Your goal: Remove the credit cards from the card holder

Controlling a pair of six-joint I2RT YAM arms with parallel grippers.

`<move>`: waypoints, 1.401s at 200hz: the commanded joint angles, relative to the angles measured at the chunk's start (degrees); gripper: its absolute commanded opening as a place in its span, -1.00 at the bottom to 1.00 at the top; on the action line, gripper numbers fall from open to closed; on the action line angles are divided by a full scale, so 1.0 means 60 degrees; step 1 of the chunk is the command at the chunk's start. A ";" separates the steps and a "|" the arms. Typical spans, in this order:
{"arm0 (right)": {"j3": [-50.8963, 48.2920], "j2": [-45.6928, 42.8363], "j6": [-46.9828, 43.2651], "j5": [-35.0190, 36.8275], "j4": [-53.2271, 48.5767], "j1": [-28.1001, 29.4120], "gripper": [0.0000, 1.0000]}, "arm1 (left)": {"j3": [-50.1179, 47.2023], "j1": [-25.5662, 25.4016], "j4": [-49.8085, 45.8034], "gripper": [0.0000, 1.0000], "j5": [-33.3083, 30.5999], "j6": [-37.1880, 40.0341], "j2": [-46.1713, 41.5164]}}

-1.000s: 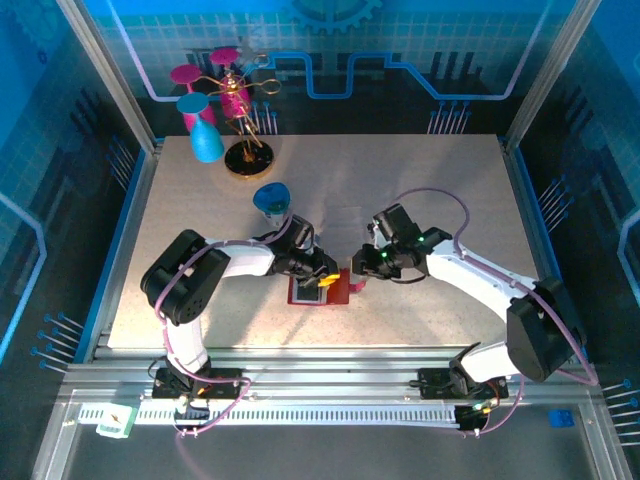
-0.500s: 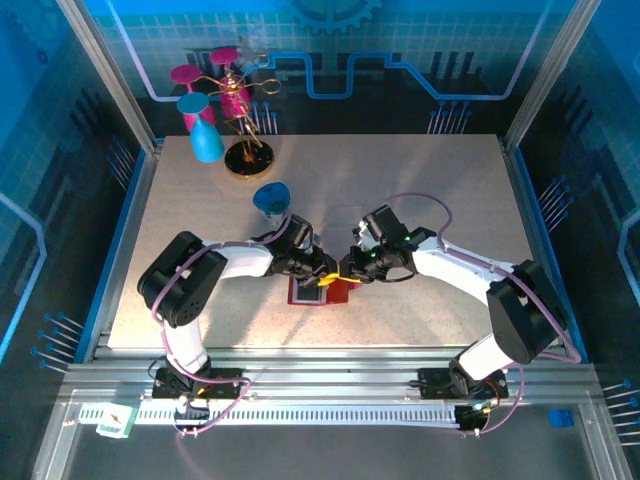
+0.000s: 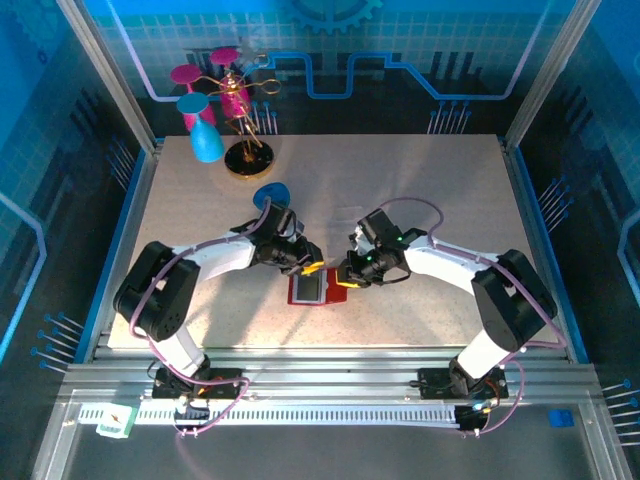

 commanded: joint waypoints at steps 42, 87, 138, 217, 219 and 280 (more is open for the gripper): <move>0.0287 0.0628 -0.0258 -0.0386 0.0082 0.0149 -0.65 | 0.0158 0.0396 -0.2362 -0.25 -0.0934 0.1632 -0.0688; 0.0517 0.1057 -0.0362 -0.0495 0.0155 0.0213 -0.62 | 0.0027 0.0416 -0.2783 -0.11 -0.1429 0.2065 -0.0566; 0.0848 0.1442 -0.0565 -0.0568 -0.0055 0.0244 -0.57 | -0.0365 0.0429 -0.2465 -0.09 -0.1353 0.1889 -0.0261; 0.0686 0.1885 -0.0656 -0.0231 -0.0132 0.0248 -0.52 | -0.0463 0.0428 -0.2592 -0.05 -0.1692 0.1964 -0.0295; 0.0694 0.1891 -0.0657 -0.0221 -0.0155 0.0249 -0.52 | -0.0469 0.0425 -0.2593 -0.05 -0.1669 0.1964 -0.0284; 0.0745 0.1790 -0.0717 0.0337 -0.0603 0.0234 -0.61 | -0.0725 0.0322 -0.1899 -0.19 -0.1038 0.1677 0.0121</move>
